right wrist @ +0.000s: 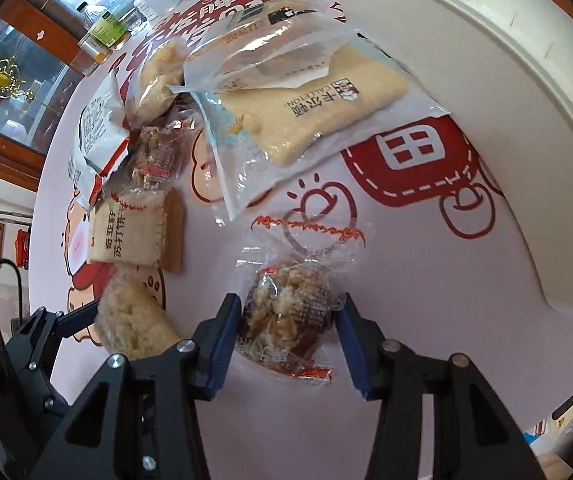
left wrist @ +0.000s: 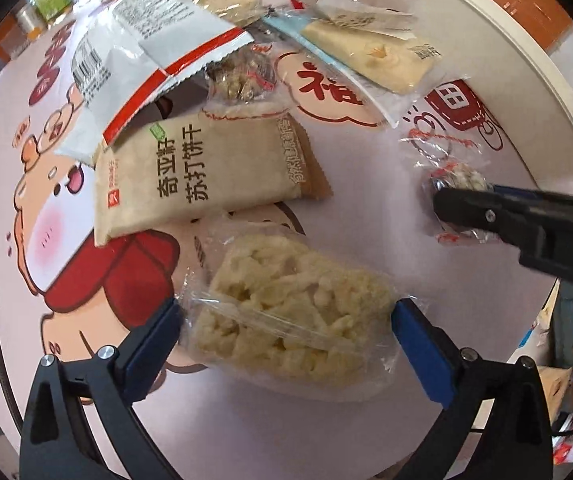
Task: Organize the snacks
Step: 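Grasp the clear cracker bag with the left tool while the right tool grasps the nut pack, then carry both bags over the white bin and open both tools to release them, then move both tools back toward the remaining snacks, then grasp the white snack bag with the left tool while the right tool grasps the bread pack, then lift both held packs and carry them toward the white bin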
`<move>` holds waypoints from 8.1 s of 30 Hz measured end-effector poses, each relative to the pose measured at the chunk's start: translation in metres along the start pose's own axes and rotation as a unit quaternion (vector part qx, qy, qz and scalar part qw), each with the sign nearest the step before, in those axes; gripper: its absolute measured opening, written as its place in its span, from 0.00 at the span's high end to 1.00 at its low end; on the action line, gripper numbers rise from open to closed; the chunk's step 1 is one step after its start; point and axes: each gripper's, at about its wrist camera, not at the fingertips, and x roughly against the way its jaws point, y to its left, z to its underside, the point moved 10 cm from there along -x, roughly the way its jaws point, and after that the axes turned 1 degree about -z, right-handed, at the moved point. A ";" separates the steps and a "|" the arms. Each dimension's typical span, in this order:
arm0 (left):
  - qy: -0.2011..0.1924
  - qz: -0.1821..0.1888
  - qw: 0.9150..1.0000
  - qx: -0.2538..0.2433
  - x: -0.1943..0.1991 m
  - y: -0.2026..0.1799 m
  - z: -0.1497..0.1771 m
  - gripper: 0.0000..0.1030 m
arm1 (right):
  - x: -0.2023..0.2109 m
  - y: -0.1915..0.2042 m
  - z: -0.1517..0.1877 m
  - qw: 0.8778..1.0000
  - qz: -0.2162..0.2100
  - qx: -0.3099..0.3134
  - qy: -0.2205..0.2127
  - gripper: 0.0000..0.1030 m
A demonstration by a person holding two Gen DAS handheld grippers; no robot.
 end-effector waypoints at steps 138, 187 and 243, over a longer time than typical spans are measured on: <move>-0.243 -0.168 0.955 -0.006 0.209 -0.075 -0.190 0.04 | 0.185 -0.098 -0.084 0.972 0.030 -0.039 -0.231 0.62; -0.060 -0.030 0.972 0.223 0.034 0.137 -0.145 0.04 | -0.011 0.032 -0.178 0.989 0.070 0.092 -0.088 0.18; -0.275 -0.058 0.959 0.029 0.234 -0.104 -0.214 0.49 | 0.242 -0.058 -0.124 0.946 0.019 0.026 -0.322 0.23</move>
